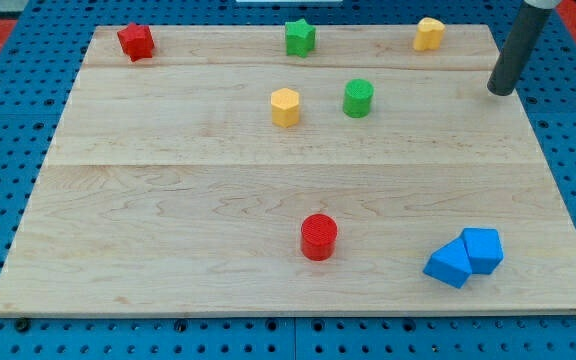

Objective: Place the red circle diagonal to the yellow hexagon

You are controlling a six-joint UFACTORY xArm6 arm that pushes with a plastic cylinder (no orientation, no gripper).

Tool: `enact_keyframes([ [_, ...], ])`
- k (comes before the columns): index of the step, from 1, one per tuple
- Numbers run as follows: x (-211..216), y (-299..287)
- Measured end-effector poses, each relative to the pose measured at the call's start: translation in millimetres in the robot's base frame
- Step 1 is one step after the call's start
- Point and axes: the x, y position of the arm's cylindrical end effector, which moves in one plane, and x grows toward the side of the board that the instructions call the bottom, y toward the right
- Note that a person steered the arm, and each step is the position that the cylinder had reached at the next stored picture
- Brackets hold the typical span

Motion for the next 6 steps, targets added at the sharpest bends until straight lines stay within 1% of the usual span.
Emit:
enact_keyframes([
  [1, 19.3, -13.4],
  [3, 58.1, -171.5],
  [4, 93.8, -194.7],
  [5, 163.0, -128.8],
  [6, 219.5, -179.2],
])
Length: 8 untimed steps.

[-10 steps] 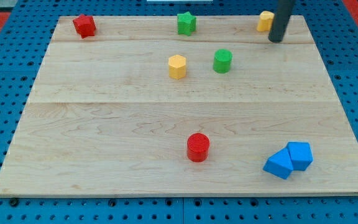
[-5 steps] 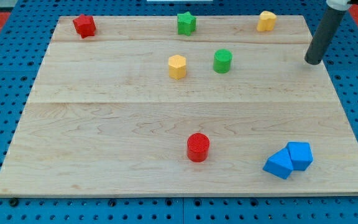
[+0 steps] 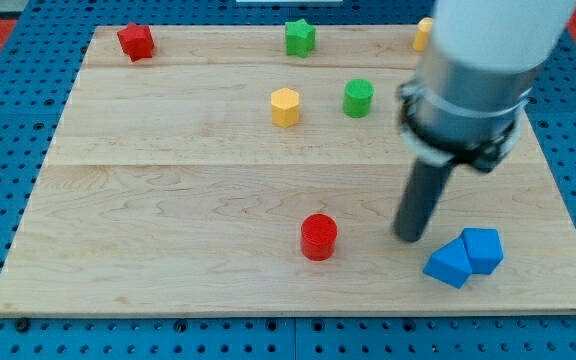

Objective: Place the red circle diagonal to the yellow hexagon

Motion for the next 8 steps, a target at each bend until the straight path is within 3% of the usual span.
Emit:
enact_keyframes([
  [1, 21.7, -84.8],
  [2, -14.1, -171.1],
  [3, -15.8, -131.5],
  [4, 28.5, -114.6],
  [5, 6.0, -55.8],
  [6, -35.5, -142.9],
  [8, -32.7, -185.1],
])
